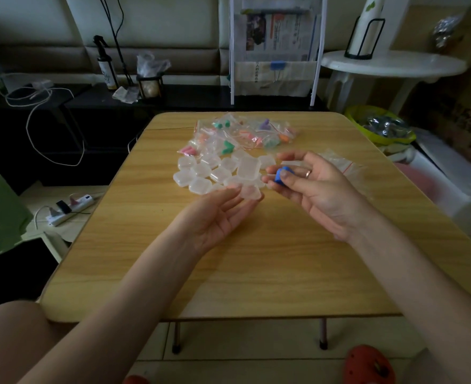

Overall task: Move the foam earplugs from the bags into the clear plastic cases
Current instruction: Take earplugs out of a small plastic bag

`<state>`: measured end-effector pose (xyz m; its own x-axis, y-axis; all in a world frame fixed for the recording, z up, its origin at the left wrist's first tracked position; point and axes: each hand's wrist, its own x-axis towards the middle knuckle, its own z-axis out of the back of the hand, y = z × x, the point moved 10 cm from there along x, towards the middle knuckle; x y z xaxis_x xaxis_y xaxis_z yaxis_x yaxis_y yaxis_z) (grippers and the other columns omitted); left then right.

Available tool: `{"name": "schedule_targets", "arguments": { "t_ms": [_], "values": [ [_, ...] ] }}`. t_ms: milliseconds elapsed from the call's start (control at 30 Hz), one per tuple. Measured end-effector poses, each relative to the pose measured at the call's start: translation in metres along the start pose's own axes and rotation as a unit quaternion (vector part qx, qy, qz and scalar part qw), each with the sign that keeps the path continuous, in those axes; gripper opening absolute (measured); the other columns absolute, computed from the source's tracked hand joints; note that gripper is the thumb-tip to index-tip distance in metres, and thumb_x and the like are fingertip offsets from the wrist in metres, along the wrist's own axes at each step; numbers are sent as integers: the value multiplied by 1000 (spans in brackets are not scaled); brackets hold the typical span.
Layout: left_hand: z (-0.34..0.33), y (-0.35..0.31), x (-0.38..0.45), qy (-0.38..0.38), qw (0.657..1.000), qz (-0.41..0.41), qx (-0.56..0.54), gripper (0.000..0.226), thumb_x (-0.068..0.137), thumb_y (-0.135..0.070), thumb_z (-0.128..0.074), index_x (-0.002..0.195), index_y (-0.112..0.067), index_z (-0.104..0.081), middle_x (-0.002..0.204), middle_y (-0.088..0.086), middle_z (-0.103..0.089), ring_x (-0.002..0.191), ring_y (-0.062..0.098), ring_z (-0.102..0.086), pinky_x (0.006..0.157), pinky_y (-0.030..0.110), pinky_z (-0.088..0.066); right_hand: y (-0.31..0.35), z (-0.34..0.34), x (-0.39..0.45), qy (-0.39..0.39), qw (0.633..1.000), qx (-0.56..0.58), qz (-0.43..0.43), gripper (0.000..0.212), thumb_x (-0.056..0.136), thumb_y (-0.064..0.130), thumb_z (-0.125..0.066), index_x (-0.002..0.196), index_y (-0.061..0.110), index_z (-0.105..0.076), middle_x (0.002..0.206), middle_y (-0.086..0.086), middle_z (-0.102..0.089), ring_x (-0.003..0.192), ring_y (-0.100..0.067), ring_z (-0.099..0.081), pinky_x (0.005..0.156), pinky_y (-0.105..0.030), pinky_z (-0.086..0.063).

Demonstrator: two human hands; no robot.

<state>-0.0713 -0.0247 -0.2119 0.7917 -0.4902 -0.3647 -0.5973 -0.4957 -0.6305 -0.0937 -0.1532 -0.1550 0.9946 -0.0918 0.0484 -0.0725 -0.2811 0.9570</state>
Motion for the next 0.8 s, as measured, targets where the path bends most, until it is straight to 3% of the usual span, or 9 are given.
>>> {"name": "schedule_targets", "arguments": {
  "t_ms": [133, 300, 467, 667, 800],
  "values": [
    [-4, 3, -2, 15, 1000, -8, 10, 9, 91, 3, -50, 96, 7, -56, 96, 26, -68, 77, 30, -71, 71, 32, -59, 5, -7, -4, -13, 995, -91, 40, 14, 89, -7, -55, 100, 0, -58, 105, -13, -58, 95, -22, -70, 79, -24, -57],
    [-14, 2, -5, 38, 998, -25, 36, 14, 91, 2, -50, 102, 8, -56, 96, 25, -67, 76, 26, -71, 70, 28, -59, 15, -17, -8, -26, 963, -244, 110, 17, 83, -1, -68, 89, 14, -66, 86, 3, -67, 79, -2, -63, 79, -23, -55],
    [-19, 1, -8, 61, 996, -35, 55, 14, 92, 0, -48, 100, 6, -59, 90, 19, -70, 77, 21, -71, 73, 27, -59, 18, -18, -12, -62, 934, -320, 145, 12, 79, 12, -75, 86, 16, -65, 78, 10, -66, 69, 5, -57, 64, -11, -45],
    [-25, -3, -10, 85, 991, -56, 88, 14, 87, -3, -54, 98, 2, -62, 90, 16, -70, 76, 16, -70, 78, 24, -57, 23, -14, -15, -93, 928, -309, 183, 13, 76, 13, -78, 81, 18, -67, 77, 5, -70, 71, -2, -63, 65, -17, -50],
    [-25, -6, -11, 94, 985, -77, 121, 29, 77, -3, -62, 105, 2, -61, 93, 14, -68, 82, 14, -69, 86, 24, -54, 23, -12, -16, -106, 913, -341, 196, 10, 76, 16, -79, 82, 21, -73, 85, 3, -67, 72, -6, -60, 66, -15, -48]
  ]
}}
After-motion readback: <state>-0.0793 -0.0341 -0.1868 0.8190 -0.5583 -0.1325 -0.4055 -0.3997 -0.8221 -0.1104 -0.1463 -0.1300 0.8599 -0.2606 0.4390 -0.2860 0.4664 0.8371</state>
